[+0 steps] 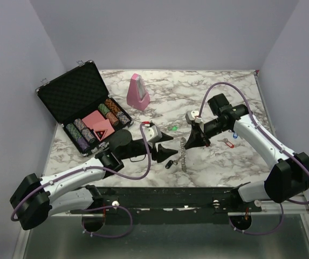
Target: Put the keys on the keyring
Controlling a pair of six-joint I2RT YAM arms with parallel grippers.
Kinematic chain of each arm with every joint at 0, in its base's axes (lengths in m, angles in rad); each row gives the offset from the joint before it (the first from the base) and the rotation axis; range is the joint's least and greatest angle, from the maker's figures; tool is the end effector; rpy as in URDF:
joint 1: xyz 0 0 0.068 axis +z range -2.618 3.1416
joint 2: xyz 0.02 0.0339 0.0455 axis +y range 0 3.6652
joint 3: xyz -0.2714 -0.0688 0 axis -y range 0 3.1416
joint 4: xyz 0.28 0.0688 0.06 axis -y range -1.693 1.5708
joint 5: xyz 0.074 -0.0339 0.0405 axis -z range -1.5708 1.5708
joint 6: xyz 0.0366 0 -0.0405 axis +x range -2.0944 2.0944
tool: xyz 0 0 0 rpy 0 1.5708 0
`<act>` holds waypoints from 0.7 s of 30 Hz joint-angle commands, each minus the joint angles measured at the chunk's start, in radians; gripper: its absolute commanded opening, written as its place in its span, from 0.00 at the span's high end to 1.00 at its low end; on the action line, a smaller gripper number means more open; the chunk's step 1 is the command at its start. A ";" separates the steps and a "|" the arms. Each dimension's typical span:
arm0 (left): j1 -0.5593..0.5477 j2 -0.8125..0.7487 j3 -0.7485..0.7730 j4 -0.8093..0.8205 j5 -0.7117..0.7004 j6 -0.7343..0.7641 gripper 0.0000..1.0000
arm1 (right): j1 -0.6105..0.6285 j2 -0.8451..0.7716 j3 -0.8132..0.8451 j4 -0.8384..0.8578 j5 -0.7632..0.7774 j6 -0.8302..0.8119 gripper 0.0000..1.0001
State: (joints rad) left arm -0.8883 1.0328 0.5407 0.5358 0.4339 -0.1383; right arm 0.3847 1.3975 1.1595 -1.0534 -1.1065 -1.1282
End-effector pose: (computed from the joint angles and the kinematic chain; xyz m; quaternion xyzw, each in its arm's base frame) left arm 0.1540 -0.2139 0.2718 0.3920 0.5714 -0.4761 0.5414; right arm 0.2513 0.1371 0.2862 -0.6315 0.5625 0.4418 0.2994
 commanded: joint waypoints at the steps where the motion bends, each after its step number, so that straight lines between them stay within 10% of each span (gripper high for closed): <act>1: 0.003 0.050 0.085 -0.212 0.068 0.092 0.32 | 0.000 -0.023 0.029 -0.034 0.031 -0.019 1.00; 21: -0.003 0.250 0.197 -0.148 0.150 0.059 0.53 | 0.002 -0.022 0.026 -0.037 0.017 -0.022 1.00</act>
State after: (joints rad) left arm -0.8875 1.2636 0.7162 0.3477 0.5346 -0.0658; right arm 0.3847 1.3975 1.1599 -1.0714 -1.0817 -1.1389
